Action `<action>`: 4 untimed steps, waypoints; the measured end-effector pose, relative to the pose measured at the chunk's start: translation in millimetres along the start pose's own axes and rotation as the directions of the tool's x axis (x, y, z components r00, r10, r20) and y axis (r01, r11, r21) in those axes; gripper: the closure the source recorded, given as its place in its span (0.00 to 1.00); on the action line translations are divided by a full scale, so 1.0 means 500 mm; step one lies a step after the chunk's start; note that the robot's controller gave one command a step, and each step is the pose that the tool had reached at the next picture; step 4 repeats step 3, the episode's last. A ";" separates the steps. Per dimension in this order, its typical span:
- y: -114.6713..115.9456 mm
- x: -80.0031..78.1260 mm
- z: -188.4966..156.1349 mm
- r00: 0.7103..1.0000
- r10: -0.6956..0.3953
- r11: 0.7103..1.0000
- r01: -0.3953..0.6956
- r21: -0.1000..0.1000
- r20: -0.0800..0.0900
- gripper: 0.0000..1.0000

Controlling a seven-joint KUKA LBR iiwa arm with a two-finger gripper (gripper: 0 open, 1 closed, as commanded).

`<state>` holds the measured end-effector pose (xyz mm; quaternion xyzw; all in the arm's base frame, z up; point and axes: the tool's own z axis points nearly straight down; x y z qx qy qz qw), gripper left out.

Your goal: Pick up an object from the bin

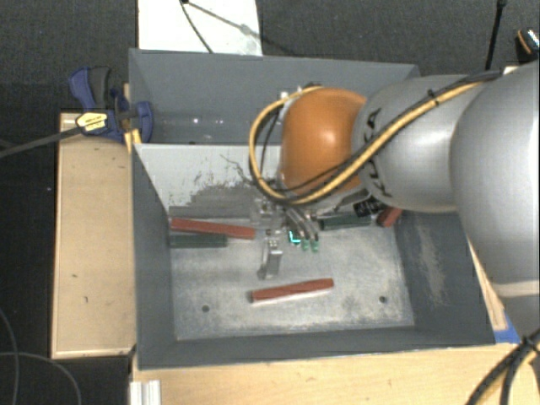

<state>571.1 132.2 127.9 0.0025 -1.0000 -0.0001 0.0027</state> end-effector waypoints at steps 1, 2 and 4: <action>-0.040 0.096 0.123 1.000 -0.015 1.000 0.015 0.001 -0.004 0.00; -0.038 0.089 0.115 1.000 -0.009 1.000 0.009 -0.001 0.006 1.00; -0.054 0.090 -0.249 1.000 0.010 1.000 -0.010 -0.003 0.016 1.00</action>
Offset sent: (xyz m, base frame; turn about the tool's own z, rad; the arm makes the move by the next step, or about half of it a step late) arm -0.0451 -0.0195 -0.0579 -0.0164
